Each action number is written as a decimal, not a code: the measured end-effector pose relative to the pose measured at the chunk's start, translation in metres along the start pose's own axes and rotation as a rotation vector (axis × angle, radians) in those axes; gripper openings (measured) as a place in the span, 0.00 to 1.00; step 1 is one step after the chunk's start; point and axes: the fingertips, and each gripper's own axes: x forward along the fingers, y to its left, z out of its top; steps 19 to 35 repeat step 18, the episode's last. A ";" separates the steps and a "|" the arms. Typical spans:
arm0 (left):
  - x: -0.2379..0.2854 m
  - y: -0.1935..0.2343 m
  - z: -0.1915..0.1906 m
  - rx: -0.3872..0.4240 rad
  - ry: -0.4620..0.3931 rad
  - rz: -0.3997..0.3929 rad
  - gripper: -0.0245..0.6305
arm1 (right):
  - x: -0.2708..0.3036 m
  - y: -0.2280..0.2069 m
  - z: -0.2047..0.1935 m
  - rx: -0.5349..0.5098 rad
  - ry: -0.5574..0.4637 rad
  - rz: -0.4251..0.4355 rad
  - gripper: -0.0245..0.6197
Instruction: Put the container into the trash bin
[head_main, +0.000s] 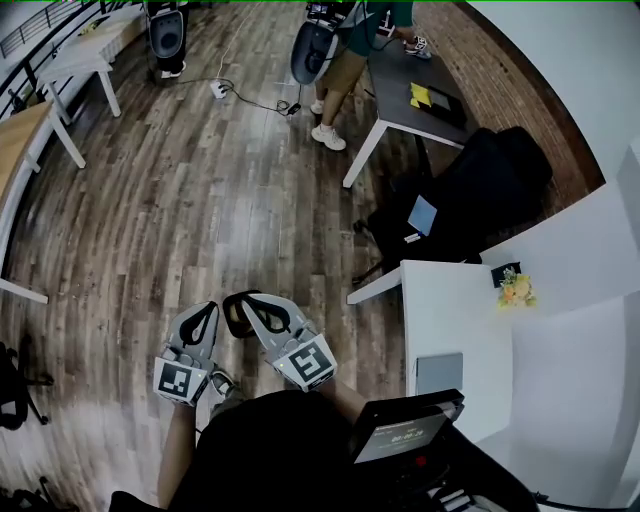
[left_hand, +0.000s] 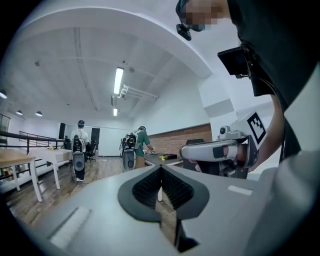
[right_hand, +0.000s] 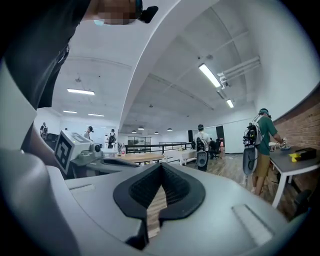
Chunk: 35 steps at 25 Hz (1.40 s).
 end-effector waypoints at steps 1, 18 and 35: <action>0.001 0.000 0.001 0.002 -0.002 0.001 0.04 | 0.000 0.000 0.003 0.000 -0.006 0.002 0.05; 0.013 0.023 -0.014 -0.013 0.018 0.009 0.04 | 0.022 -0.017 -0.013 0.016 0.028 -0.006 0.05; 0.013 0.023 -0.014 -0.013 0.018 0.009 0.04 | 0.022 -0.017 -0.013 0.016 0.028 -0.006 0.05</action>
